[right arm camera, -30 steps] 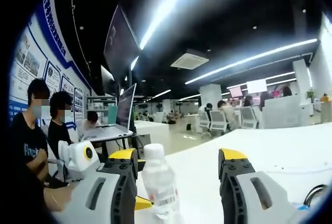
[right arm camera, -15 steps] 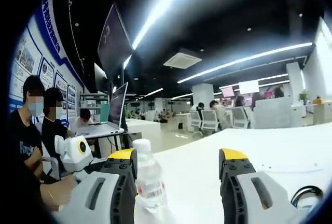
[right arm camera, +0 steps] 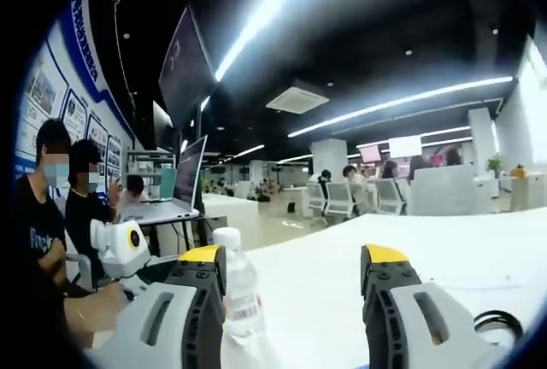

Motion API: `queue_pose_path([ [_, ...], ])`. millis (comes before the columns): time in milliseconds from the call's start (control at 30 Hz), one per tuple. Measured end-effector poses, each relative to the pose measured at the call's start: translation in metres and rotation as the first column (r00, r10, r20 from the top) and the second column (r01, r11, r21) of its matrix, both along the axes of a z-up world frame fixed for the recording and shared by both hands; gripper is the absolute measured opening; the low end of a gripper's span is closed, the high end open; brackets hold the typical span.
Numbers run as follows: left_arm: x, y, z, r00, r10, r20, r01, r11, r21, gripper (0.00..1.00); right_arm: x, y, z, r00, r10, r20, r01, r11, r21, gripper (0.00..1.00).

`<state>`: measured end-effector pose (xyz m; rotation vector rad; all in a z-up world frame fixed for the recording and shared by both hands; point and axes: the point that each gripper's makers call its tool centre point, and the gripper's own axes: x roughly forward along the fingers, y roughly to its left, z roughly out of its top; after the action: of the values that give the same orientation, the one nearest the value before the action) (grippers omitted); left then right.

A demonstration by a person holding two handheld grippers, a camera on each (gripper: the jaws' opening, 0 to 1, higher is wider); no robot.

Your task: Arrange the tabletop items into an orderly group along one side of the table until the central work area is clear of visible clutter.

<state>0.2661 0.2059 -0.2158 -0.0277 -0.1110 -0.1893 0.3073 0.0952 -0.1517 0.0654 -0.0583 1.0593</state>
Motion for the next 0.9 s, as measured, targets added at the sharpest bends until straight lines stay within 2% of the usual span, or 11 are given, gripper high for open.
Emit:
queue_pose_path([
  [467,0.000,-0.001,0.001,1.000,-0.007,0.005,0.007,1.000,-0.002,0.93,0.003,-0.008,-0.003,1.000,-0.012,-0.020,0.012,1.000,-0.009,0.62],
  [900,0.000,-0.003,-0.003,1.000,-0.011,-0.005,0.011,1.000,0.019,0.95,-0.001,-0.027,-0.007,0.999,-0.040,-0.007,0.040,0.999,-0.028,0.67],
])
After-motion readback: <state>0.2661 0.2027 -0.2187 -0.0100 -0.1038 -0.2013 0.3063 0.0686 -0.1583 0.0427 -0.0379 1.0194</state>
